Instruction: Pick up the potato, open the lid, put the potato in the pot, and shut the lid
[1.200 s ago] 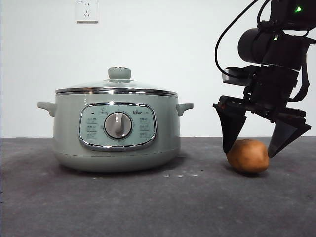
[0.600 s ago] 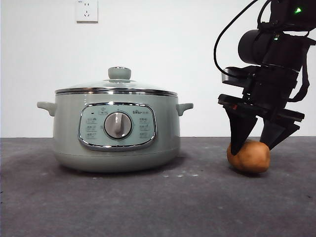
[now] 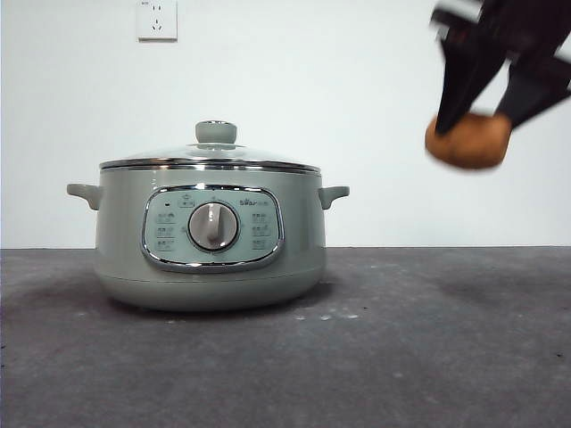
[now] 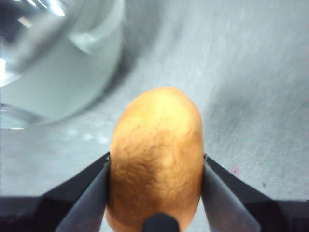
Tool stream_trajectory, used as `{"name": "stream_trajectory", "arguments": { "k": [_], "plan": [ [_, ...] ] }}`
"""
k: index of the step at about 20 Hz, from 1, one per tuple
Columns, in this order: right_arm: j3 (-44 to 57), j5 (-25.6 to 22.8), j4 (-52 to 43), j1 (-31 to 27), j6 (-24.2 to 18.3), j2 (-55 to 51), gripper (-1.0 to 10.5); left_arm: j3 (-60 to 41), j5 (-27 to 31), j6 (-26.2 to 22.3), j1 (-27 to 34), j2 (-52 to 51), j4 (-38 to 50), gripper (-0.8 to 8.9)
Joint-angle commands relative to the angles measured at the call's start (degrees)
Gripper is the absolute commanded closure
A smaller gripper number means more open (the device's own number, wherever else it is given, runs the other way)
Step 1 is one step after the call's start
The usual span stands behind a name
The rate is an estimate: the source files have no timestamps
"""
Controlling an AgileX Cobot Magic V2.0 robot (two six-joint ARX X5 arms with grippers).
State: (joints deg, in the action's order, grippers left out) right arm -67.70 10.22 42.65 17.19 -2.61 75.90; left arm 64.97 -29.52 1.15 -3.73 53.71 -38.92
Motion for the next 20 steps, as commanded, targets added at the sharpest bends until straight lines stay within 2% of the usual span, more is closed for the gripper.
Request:
{"name": "stream_trajectory", "arguments": {
  "k": [1,6,9,14,20],
  "plan": [
    [0.0,1.8,1.6,0.1,-0.5,-5.1,9.6,5.2,2.8,-3.5,-3.0,5.7,-0.4,2.08],
    [0.0,2.6,7.1,0.1,-0.4,-15.3,9.6,15.9,12.2,-8.0,-10.9,20.8,-0.9,2.08],
    [0.0,3.3,10.2,0.1,-0.4,-19.5,9.6,19.4,15.0,-9.3,-14.0,28.6,0.1,2.19],
    [0.0,3.3,14.0,0.1,-0.4,-23.4,9.6,20.4,16.1,-10.0,-16.6,37.4,4.2,2.20],
    [0.0,3.3,15.8,0.1,-0.4,-23.7,9.6,20.4,17.8,-9.9,-17.7,42.4,6.7,2.20]
  ]
}}
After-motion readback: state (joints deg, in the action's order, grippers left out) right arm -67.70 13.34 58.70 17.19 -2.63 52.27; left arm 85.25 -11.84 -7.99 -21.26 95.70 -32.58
